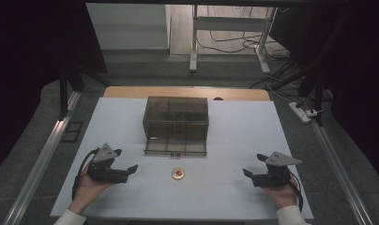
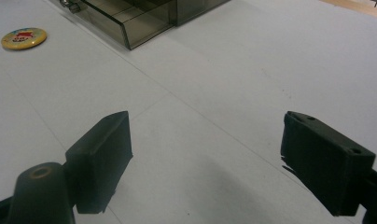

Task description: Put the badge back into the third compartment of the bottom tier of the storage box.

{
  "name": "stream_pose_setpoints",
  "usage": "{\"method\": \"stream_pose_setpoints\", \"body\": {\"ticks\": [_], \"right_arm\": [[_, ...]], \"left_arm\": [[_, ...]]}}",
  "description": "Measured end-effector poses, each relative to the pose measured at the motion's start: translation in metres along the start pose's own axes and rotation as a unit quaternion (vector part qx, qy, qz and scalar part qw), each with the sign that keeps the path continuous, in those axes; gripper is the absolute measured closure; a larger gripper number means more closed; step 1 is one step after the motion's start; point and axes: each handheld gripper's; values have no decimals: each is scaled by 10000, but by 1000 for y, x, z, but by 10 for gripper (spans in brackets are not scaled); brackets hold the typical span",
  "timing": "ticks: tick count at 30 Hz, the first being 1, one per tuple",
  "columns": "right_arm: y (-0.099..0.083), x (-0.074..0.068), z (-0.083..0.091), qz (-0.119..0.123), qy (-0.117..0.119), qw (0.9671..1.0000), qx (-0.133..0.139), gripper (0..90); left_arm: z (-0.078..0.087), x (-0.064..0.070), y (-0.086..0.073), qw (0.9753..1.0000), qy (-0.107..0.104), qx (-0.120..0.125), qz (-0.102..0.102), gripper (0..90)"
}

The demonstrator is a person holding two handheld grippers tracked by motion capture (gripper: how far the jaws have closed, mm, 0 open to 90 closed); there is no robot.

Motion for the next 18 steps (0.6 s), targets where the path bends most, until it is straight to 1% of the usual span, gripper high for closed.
{"method": "stream_pose_setpoints", "body": {"ticks": [3, 4, 5, 9, 18], "right_arm": [[-1, 0, -1, -8, 20, 10000, -22, 165], [-1, 0, -1, -10, 17, 10000, -44, 174], [-1, 0, -1, -26, 54, 10000, -50, 176], [-1, -2, -2, 9, 76, 9999, -92, 178], [-1, -3, -4, 1, 106, 9999, -63, 179]], "left_arm": [[-2, 2, 5, 10000, -30, 3, -40, 130], [-5, 4, 7, 10000, -75, 16, -38, 130], [-6, 5, 9, 9999, -90, 15, -63, 130], [-8, 9, 11, 9998, -136, 8, -116, 130], [-11, 9, 15, 9997, -214, 10, -103, 134]]}}
Point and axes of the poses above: each handheld gripper's, and its own axes: z roughly backward along the jaws, y roughly out of its top, x roughly to its right, and after that the axes turned 13 degrees about x, right-handed
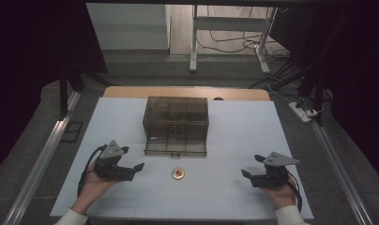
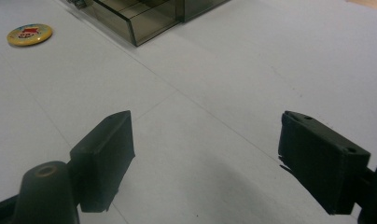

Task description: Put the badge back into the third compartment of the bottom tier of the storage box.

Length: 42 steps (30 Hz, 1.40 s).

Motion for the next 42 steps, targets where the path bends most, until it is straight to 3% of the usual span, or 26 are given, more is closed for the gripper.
{"method": "stream_pose_setpoints", "body": {"ticks": [23, 42], "right_arm": [[-1, -1, -1, 56, -26, 10000, -41, 180], [-2, 0, -1, 63, -52, 9999, -100, 180]], "left_arm": [[-38, 21, 19, 9983, -450, -243, -268, 141], [-77, 39, 37, 9939, -860, -491, -487, 141]]}}
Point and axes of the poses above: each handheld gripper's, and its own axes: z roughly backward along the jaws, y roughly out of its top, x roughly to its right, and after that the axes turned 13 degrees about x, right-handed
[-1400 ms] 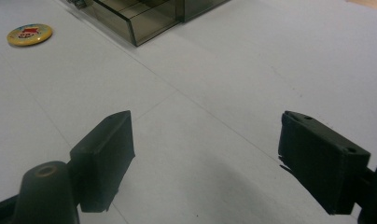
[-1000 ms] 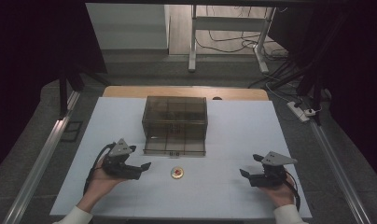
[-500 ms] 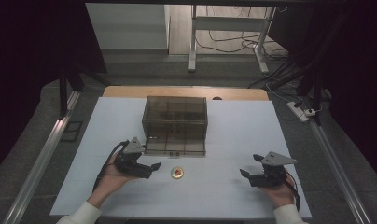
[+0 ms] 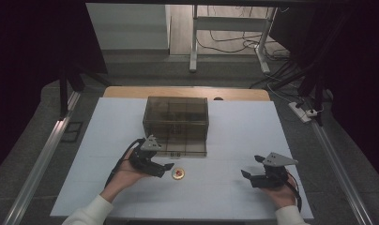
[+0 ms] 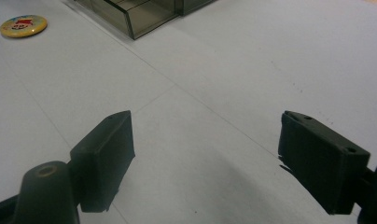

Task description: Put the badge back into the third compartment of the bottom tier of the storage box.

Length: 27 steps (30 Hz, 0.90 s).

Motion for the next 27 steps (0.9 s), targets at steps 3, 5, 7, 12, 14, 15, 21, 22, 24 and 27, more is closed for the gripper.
{"method": "stream_pose_setpoints", "body": {"ticks": [3, 5, 7, 12, 14, 15, 21, 22, 24, 27], "right_arm": [[0, 0, 0, 1, 0, 10000, -6, 180], [0, 0, 0, 1, 0, 10000, -8, 181], [0, 0, 0, 3, 3, 10000, -11, 181], [0, 0, 0, 2, 5, 10000, -12, 181], [0, 0, 0, 1, 6, 10000, -15, 182], [-1, 0, -1, -4, 5, 10000, 8, 181], [-1, -1, -1, 22, 18, 10000, -33, 182], [-1, -1, -1, 18, 21, 10000, -30, 182], [-1, -1, -1, 27, 29, 10000, -38, 182], [-1, -1, -1, 16, 34, 10000, -41, 182]], "left_arm": [[-5, 1, 3, 10000, -71, -37, -21, 142], [-8, 3, 4, 9999, -92, -67, -34, 141], [-10, 4, 5, 9999, -128, -80, -39, 141], [-16, 7, 7, 9996, -219, -169, -73, 142], [-18, 8, 6, 9994, -254, -222, -102, 142], [-19, 8, 6, 9992, -271, -259, -116, 142], [-25, 12, 4, 9984, -373, -407, -150, 146], [-27, 13, 4, 9983, -388, -418, -145, 147], [-30, 14, 4, 9978, -436, -471, -175, 149], [-35, 17, 4, 9970, -490, -550, -239, 150]]}}
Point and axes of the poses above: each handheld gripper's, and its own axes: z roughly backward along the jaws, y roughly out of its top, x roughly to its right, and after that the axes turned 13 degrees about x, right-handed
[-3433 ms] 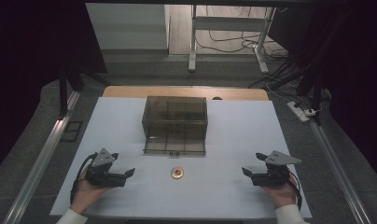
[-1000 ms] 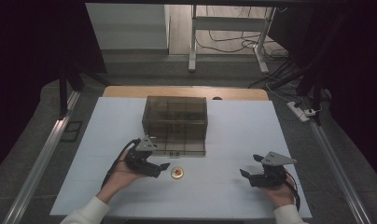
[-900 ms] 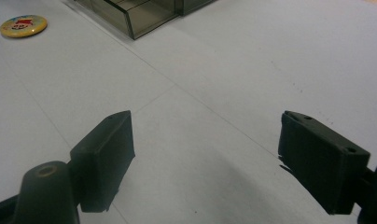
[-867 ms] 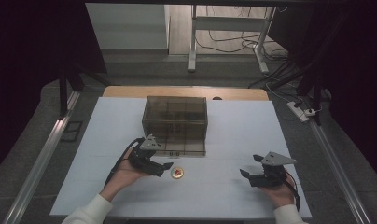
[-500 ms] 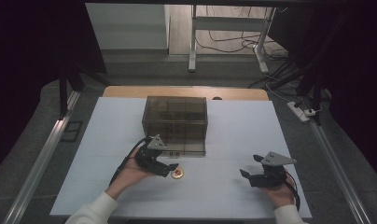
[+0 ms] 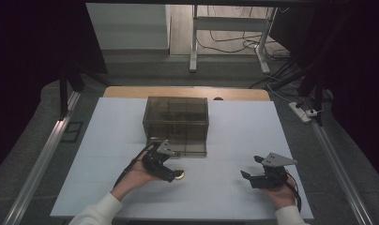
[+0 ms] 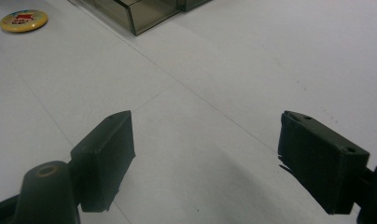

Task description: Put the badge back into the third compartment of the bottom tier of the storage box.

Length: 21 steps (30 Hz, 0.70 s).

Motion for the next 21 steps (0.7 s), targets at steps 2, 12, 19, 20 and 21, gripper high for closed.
{"method": "stream_pose_setpoints", "body": {"ticks": [2, 12, 19, 20, 21], "right_arm": [[0, 0, 0, 3, 0, 10000, 2, 182], [0, 0, -1, 6, 30, 10000, -17, 182], [-1, -1, -1, 13, 31, 10000, -34, 183], [-1, -1, -1, 4, 43, 10000, -22, 183], [-1, -1, -1, -1, 49, 10000, -15, 183]], "left_arm": [[-3, 1, 0, 10000, -28, -72, -58, 152], [-16, 7, 0, 9991, -141, -340, -208, 162], [-20, 9, -2, 9983, -167, -488, -276, 164], [-20, 9, -3, 9982, -169, -497, -283, 164], [-21, 9, -3, 9981, -173, -512, -292, 165]]}}
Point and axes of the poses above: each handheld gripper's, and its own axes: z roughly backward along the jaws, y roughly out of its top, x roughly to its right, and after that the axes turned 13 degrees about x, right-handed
